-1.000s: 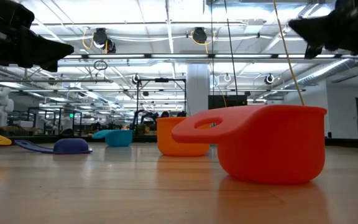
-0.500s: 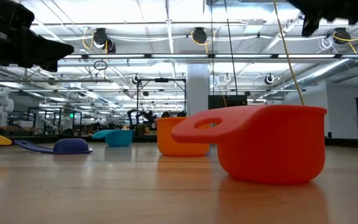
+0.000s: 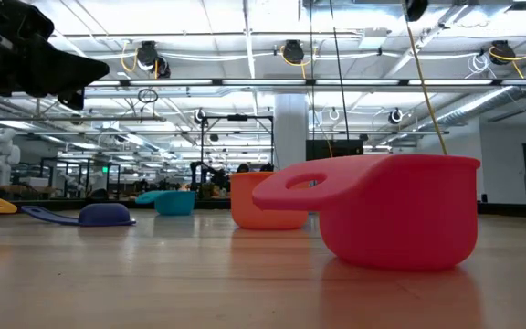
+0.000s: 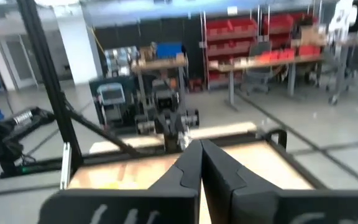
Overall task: Nest measuring cups in basket
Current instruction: Put the orange measuring cup into the white bin
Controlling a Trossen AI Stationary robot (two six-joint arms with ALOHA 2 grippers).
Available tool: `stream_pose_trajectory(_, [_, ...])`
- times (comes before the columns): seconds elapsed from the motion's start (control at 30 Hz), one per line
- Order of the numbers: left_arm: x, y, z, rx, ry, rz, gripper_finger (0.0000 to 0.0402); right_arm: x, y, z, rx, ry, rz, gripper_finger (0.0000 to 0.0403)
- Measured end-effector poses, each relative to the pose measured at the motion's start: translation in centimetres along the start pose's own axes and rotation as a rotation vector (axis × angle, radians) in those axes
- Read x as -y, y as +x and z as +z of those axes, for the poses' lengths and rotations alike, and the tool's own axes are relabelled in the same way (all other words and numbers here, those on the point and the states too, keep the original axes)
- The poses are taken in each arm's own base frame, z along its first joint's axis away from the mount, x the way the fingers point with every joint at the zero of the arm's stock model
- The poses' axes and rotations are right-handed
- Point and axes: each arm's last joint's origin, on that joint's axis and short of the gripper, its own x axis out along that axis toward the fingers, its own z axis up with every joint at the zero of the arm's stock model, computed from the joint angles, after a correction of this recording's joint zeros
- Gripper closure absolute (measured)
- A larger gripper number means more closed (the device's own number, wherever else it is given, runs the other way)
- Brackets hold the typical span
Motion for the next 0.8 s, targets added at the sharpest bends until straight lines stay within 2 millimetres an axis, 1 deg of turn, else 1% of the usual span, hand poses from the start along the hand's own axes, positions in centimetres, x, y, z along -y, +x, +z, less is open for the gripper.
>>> stream_pose_trajectory(0.03, [0.0, 0.0, 0.0, 0.000, -0.010, 0.000, 0.0376, -0.1, 0.5, 0.0, -0.016, 0.008, -0.002, 0.0403])
stream_pose_trajectory(0.17, [0.0, 0.0, 0.0, 0.000, -0.037, 0.000, 0.0376, -0.4, 2.5, -1.2, -0.096, 0.008, -0.060, 0.0403])
stream_pose_trajectory(0.3, [0.0, 0.0, 0.0, 0.000, -0.066, -0.001, 0.0376, -1.0, 4.1, -2.9, -0.189, -0.026, -0.111, 0.0403])
stream_pose_trajectory(0.57, [0.0, 0.0, 0.7, 0.067, -0.076, -0.005, 0.0376, -2.3, 7.4, -6.7, -0.365, -0.109, -0.136, 0.0402])
stream_pose_trajectory(0.8, [0.0, 0.0, 0.7, 0.077, -0.077, -0.005, 0.0376, -2.5, 9.7, -10.2, -0.512, -0.144, -0.145, 0.0402])
